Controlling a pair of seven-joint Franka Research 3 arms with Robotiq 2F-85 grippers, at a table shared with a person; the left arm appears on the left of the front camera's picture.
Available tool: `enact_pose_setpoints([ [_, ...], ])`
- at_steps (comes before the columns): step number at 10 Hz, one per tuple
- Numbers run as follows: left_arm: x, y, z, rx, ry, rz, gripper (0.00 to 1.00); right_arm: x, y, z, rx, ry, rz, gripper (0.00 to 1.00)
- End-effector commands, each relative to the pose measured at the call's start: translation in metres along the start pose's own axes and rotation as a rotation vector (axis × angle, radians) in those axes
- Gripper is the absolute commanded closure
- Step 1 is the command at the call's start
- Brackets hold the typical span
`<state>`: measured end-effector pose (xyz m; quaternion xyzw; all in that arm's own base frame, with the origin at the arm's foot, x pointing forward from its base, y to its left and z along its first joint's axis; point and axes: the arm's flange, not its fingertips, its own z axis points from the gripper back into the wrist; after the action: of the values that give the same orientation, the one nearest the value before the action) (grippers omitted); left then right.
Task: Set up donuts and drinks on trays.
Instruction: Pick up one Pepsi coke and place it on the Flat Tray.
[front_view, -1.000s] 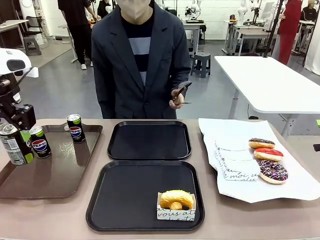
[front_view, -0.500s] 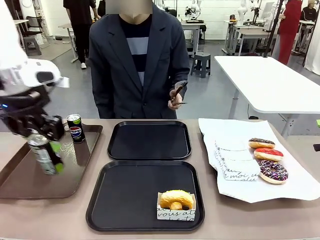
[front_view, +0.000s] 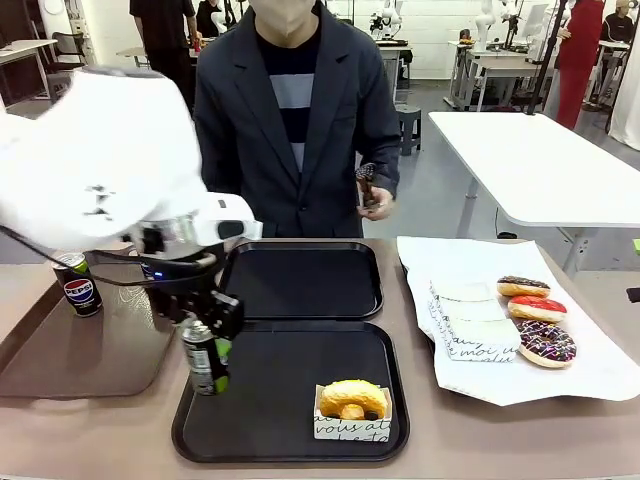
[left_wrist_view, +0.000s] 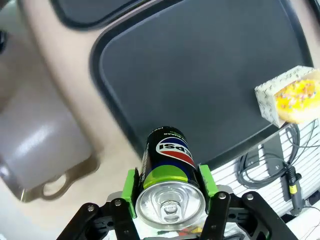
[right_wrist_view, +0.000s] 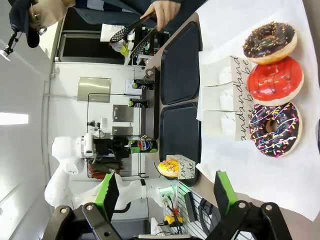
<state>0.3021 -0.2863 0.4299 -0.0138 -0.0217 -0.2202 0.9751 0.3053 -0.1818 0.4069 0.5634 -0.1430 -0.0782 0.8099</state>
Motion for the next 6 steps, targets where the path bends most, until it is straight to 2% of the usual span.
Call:
enact_pose_setpoints([
  [1, 0.030, -0.016, -0.010, -0.001, 0.000, -0.003, 0.41, 0.001, -0.001, 0.000, 0.020, -0.009, 0.009, 0.00],
  [6, 0.048, -0.038, -0.038, 0.016, -0.016, -0.039, 0.41, 0.001, -0.001, 0.000, 0.020, -0.009, 0.009, 0.00],
])
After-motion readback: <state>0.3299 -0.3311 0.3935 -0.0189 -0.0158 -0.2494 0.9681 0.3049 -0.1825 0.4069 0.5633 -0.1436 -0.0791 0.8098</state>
